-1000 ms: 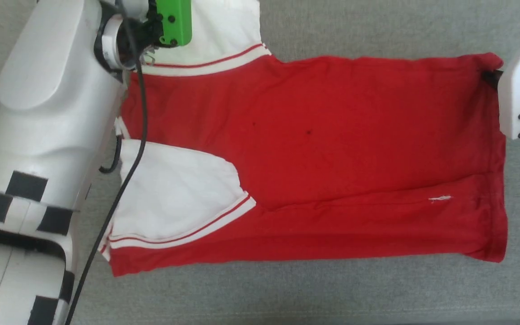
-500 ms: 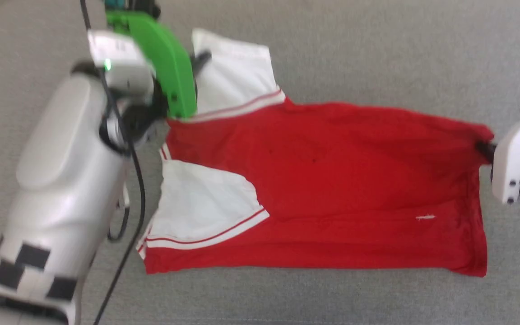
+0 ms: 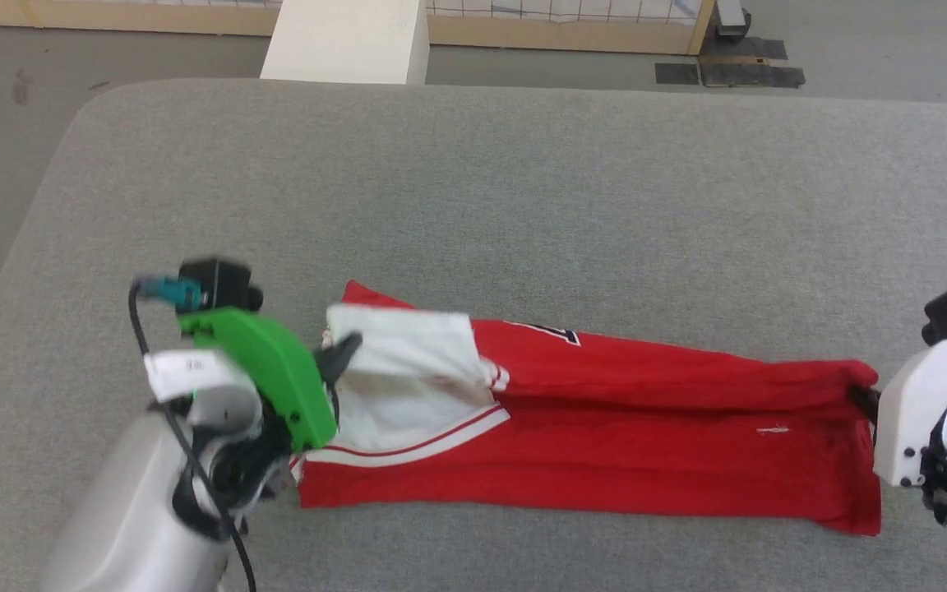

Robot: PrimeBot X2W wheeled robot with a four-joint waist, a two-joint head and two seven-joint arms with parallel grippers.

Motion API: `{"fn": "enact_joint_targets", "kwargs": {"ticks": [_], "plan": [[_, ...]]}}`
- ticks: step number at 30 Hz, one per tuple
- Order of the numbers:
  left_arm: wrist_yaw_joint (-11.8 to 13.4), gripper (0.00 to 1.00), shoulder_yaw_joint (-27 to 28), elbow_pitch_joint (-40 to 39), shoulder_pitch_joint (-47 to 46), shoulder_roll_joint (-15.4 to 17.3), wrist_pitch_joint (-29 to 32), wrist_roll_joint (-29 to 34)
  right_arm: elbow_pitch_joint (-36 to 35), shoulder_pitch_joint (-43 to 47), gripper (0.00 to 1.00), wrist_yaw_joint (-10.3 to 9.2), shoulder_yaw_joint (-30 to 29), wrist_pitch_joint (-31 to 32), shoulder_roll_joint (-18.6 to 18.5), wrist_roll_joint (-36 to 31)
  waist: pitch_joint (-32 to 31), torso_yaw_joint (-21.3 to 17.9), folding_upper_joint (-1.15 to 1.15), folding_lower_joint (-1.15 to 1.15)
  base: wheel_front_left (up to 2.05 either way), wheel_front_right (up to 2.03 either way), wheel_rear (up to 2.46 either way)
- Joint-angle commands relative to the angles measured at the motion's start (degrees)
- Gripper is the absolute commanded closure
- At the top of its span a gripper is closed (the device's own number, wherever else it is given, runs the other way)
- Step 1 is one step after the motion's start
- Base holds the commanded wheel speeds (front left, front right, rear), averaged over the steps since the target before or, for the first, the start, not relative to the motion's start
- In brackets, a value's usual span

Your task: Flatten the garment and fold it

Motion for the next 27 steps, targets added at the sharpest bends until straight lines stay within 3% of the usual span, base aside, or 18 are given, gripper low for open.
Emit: {"fn": "enact_joint_targets", "kwargs": {"ticks": [1, 12, 13, 14, 15, 16, 23, 27], "plan": [[0.7, 1.00, 0.4, -0.1, 2.6, 0.3, -1.0, -0.8, 0.5, 1.2, 1.00, -0.08, 0.0, -0.5, 0.4, -0.3, 0.0, 0.0, 0.00, 0.00, 0.00, 0.00, 0.00], [1.3, 1.00, 0.7, 10.0, 9.4, -2.1, -6.0, -1.5, 5.6, 2.8, 1.00, -0.08, 2.4, -3.5, 1.2, -1.6, 0.8, -0.3, 0.00, 0.00, 0.00, 0.00, 0.00], [1.1, 0.73, 0.9, 11.0, 9.2, -2.6, -6.6, -1.8, 6.2, 2.8, 1.00, -0.08, 2.5, -3.9, 1.4, -1.4, 0.8, -0.2, 0.00, 0.00, 0.00, 0.00, 0.00], [0.9, 0.00, 0.8, 11.8, 8.8, -2.7, -7.0, -1.5, 6.8, 2.9, 1.00, -0.08, 2.7, -3.9, 1.4, -1.3, 0.6, -0.2, 0.00, 0.00, 0.00, 0.00, 0.00], [0.8, 0.00, 0.7, 12.5, 8.5, -2.7, -7.2, -1.3, 7.0, 2.9, 0.58, -0.08, 2.8, -4.3, 1.5, -1.2, 0.4, -0.2, 0.00, 0.00, 0.00, 0.00, 0.00], [0.7, 0.00, 0.7, 13.2, 8.1, -2.7, -7.2, -1.3, 7.3, 2.9, 0.00, -0.08, 2.9, -4.6, 1.5, -1.0, 0.1, -0.3, 0.00, 0.00, 0.00, 0.00, 0.00], [1.0, 0.00, 0.8, 12.9, 6.7, 0.1, -5.7, -0.3, 5.9, 3.5, 0.00, -0.08, 2.1, -4.4, 0.5, 0.7, -4.0, -1.0, 0.00, 0.00, 0.00, 0.00, 0.00], [2.6, 0.00, 1.7, 9.2, 6.3, 2.5, -3.9, -0.1, 2.5, 4.3, 0.00, -0.08, 1.0, -2.9, -1.1, 2.0, -6.4, -1.3, 0.00, 0.00, 0.00, 0.00, 0.00]]}}
